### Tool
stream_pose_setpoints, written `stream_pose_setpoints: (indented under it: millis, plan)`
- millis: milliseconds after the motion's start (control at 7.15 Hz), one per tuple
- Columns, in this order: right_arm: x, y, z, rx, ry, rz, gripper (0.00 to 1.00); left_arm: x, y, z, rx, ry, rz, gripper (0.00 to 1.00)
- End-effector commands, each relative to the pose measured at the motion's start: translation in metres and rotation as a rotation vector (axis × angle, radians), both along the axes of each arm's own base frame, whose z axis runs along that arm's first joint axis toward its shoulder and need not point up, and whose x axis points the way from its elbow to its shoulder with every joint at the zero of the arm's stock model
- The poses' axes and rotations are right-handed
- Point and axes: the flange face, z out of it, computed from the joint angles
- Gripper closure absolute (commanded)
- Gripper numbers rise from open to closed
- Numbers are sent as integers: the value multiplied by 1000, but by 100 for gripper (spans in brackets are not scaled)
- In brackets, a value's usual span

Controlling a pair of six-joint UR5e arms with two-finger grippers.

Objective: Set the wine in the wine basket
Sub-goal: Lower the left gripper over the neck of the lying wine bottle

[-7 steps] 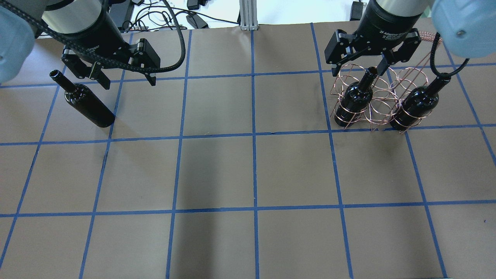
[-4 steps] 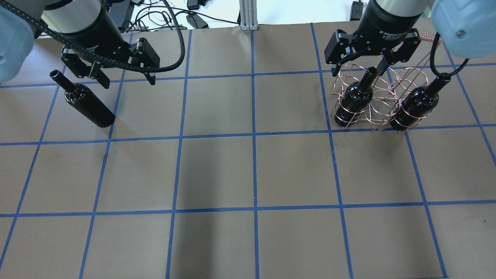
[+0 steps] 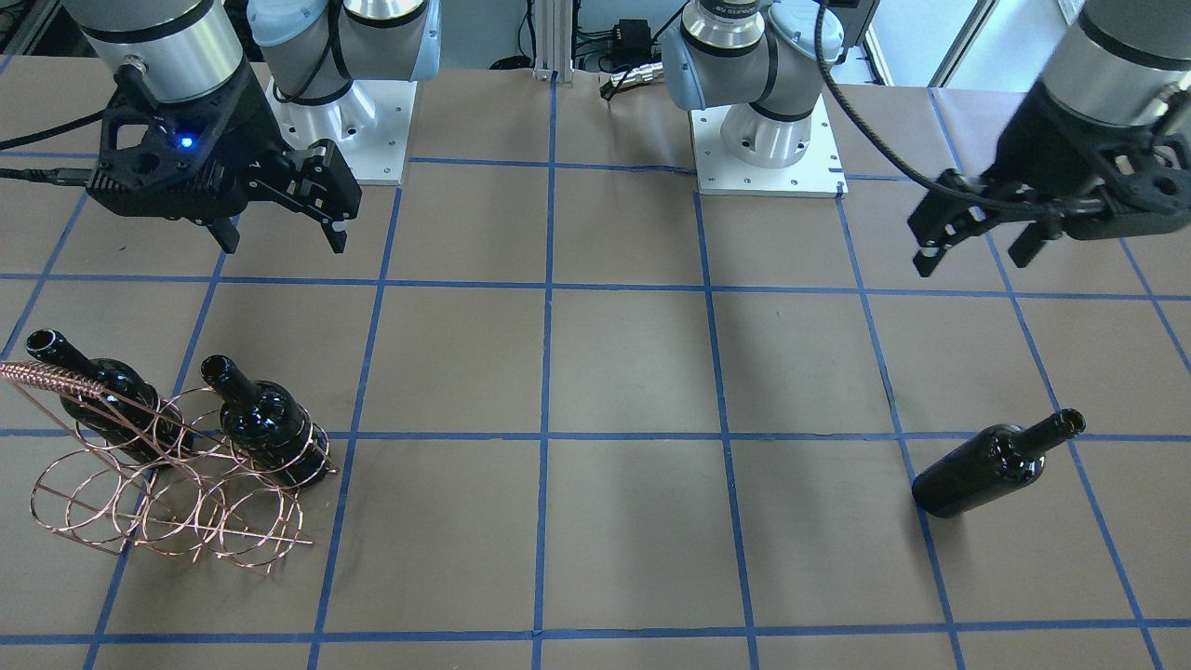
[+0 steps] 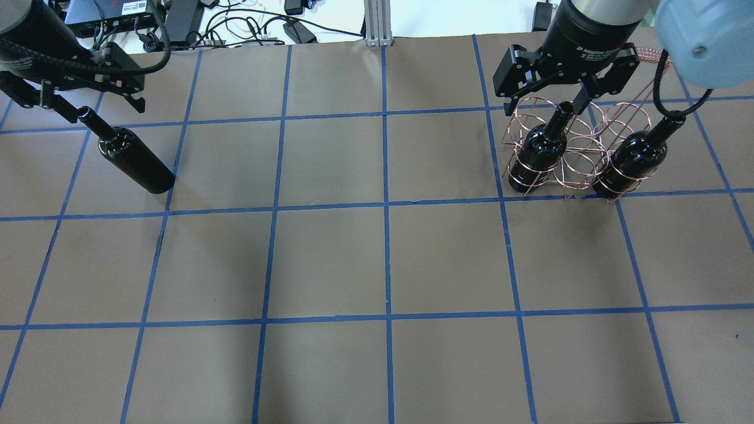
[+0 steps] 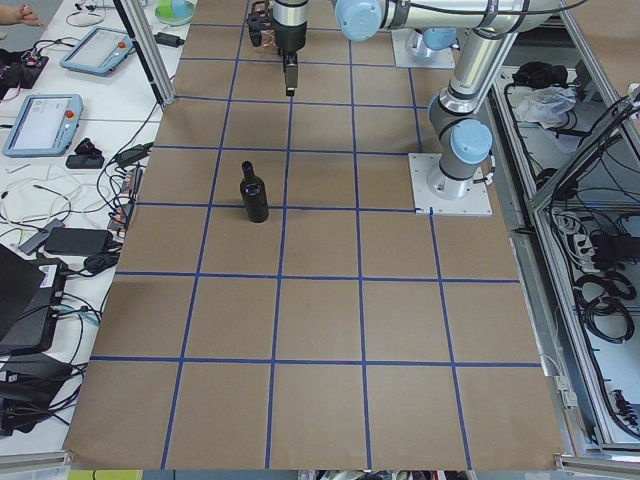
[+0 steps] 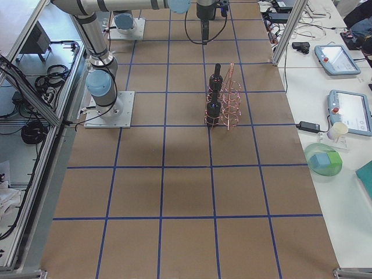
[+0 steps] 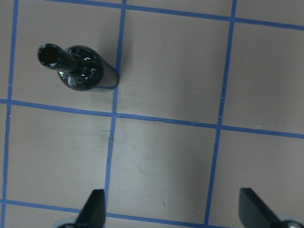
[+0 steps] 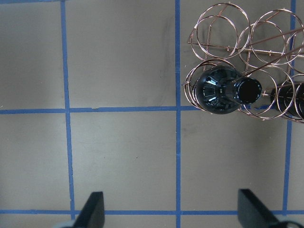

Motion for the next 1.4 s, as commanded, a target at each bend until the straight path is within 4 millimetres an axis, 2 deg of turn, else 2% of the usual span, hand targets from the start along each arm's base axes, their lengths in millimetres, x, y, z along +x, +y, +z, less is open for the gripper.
stream_pose_setpoints:
  millis: [0,280,419,559,1118,1258]
  plan:
    - [0,0,-1,4,3,1,0,87,-23,-35,2,-19,-75,0]
    - [0,1,0,3,1,0,0,107,-53,-81,25,0,-88,0]
    - [0,1,0,1,-2,1,0,112,-65,-101,18,-3,-91,0]
    - [0,1,0,1,-4,1,0,114,-68,-114,37,2,-91,0]
    - [0,1,0,4,1,1,0,121,-80,-126,7,-6,-101,7]
    - [0,1,0,4,1,1,0,122,-81,-126,2,-9,-104,17]
